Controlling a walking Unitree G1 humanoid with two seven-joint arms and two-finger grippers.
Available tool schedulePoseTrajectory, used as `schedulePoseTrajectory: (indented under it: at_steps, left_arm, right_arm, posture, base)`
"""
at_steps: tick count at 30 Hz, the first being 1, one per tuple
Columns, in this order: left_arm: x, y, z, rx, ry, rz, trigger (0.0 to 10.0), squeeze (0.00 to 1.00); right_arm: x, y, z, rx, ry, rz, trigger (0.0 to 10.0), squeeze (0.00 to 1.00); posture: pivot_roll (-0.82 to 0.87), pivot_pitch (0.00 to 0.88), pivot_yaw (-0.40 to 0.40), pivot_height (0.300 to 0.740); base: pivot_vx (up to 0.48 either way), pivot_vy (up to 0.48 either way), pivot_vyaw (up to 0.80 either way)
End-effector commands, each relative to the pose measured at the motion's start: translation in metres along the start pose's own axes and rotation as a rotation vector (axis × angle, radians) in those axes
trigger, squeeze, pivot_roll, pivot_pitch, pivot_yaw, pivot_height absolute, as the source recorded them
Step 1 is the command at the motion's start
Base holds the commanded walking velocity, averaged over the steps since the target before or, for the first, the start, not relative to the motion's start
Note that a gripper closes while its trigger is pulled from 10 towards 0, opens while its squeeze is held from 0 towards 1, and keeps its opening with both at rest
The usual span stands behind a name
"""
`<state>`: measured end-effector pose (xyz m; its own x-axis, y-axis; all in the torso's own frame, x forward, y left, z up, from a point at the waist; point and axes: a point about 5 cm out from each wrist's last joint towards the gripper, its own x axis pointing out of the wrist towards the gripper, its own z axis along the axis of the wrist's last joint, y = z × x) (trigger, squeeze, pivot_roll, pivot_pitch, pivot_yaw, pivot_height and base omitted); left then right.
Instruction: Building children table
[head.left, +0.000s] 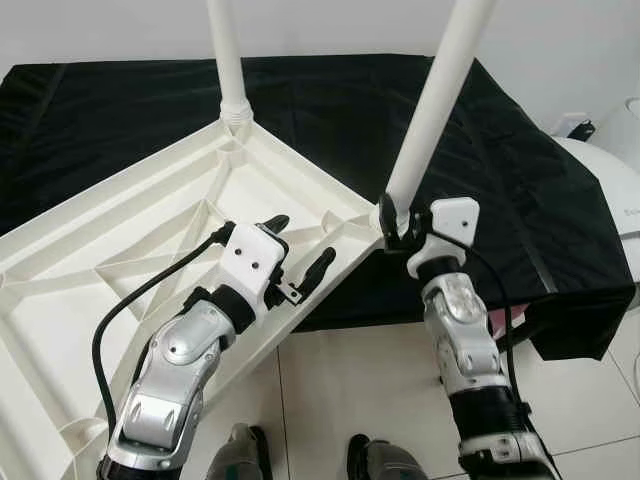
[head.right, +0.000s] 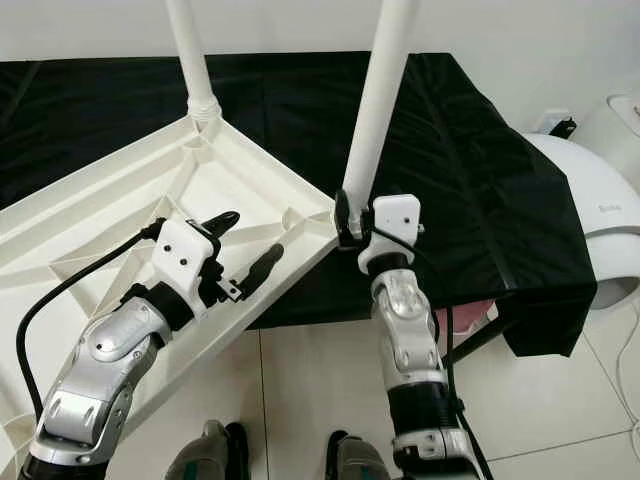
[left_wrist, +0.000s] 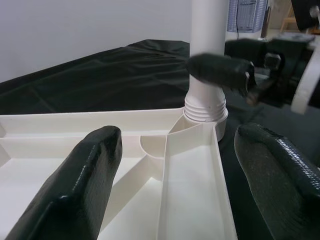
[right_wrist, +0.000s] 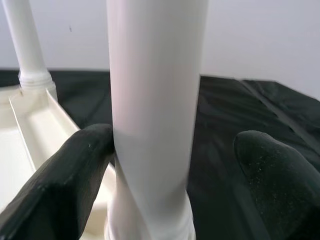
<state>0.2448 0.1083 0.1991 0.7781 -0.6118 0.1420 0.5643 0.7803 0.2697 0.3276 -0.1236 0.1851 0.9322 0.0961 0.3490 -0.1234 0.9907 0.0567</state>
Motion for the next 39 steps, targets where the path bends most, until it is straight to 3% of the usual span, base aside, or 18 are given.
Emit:
schedulePoseTrajectory:
  at_steps: [1, 3, 6, 7, 9, 10, 11, 13, 14, 15, 22, 29, 39]
  left_arm:
    - [-0.001, -0.002, 0.005, -0.003, -0.01, 0.0, 10.0, 0.0]
    - [-0.001, -0.002, 0.005, -0.003, -0.01, 0.0, 10.0, 0.0]
    - [-0.001, 0.0, 0.009, -0.013, -0.02, 0.032, 10.0, 0.0]
    - [-0.001, 0.001, 0.01, -0.016, -0.023, 0.037, 10.0, 0.0]
    - [-0.001, 0.0, 0.011, -0.018, -0.025, 0.039, 10.0, 0.0]
    - [-0.002, 0.0, 0.011, -0.02, -0.025, 0.039, 10.0, 0.0]
    - [-0.002, -0.001, 0.012, -0.027, -0.025, 0.04, 10.0, 0.0]
    - [-0.003, -0.001, 0.012, -0.031, -0.024, 0.042, 10.0, 0.0]
    - [-0.003, -0.001, 0.013, -0.035, -0.024, 0.042, 10.0, 0.0]
    - [-0.004, -0.002, 0.014, -0.041, -0.025, 0.045, 10.0, 0.0]
    - [-0.006, -0.004, 0.016, -0.057, -0.023, 0.048, 10.0, 0.0]
    - [-0.007, -0.004, 0.016, -0.066, -0.017, 0.055, 10.0, 0.0]
    - [-0.007, -0.005, 0.017, -0.085, -0.014, 0.064, 10.0, 0.0]
  right_arm:
    - [0.002, 0.0, -0.004, 0.029, 0.014, 0.008, 10.0, 0.0]
    - [0.002, 0.0, -0.004, 0.029, 0.014, 0.008, 10.0, 0.0]
    - [0.016, 0.005, -0.005, 0.059, 0.03, 0.054, 10.0, 0.0]
    - [0.021, 0.006, -0.004, 0.072, 0.037, 0.059, 9.4, 0.0]
    - [0.025, 0.005, -0.004, 0.081, 0.041, 0.06, 9.4, 0.0]
    - [0.028, 0.006, -0.003, 0.079, 0.04, 0.067, 6.4, 0.0]
    - [0.032, 0.006, -0.002, 0.088, 0.042, 0.078, 1.3, 0.0]
    - [0.034, 0.007, -0.001, 0.093, 0.042, 0.086, 1.3, 0.0]
    - [0.037, 0.007, -0.001, 0.096, 0.046, 0.09, 3.1, 0.0]
    - [0.039, 0.008, -0.002, 0.103, 0.055, 0.095, 10.0, 0.0]
    - [0.036, 0.012, -0.009, 0.104, 0.079, 0.152, 10.0, 0.0]
    - [0.029, 0.001, -0.012, 0.092, 0.098, 0.161, 10.0, 0.0]
    - [-0.001, -0.005, -0.023, 0.125, 0.132, 0.091, 10.0, 0.0]
  posture:
    - [-0.01, 0.19, -0.018, 0.74]
    - [-0.01, 0.19, -0.018, 0.74]
    - [0.0, 0.192, -0.024, 0.74]
    - [0.0, 0.198, -0.029, 0.74]
    - [0.01, 0.201, -0.031, 0.74]
    - [0.01, 0.203, -0.033, 0.74]
    - [0.01, 0.207, -0.035, 0.74]
    - [0.01, 0.207, -0.035, 0.74]
    - [0.01, 0.209, -0.038, 0.74]
    - [0.01, 0.213, -0.039, 0.74]
    - [0.01, 0.218, -0.043, 0.74]
    - [0.0, 0.215, -0.044, 0.74]
    - [-0.01, 0.219, -0.042, 0.74]
  base:
    - [0.0, 0.0, 0.0]
    - [0.0, 0.0, 0.0]
    - [0.0, 0.0, 0.0]
    - [0.0, 0.0, 0.0]
    - [0.0, 0.0, 0.0]
    - [0.0, 0.0, 0.0]
    - [0.0, 0.0, 0.0]
    - [0.0, 0.0, 0.0]
    - [0.0, 0.0, 0.0]
    - [0.0, 0.0, 0.0]
    - [0.0, 0.0, 0.0]
    - [0.0, 0.0, 0.0]
    - [0.0, 0.0, 0.0]
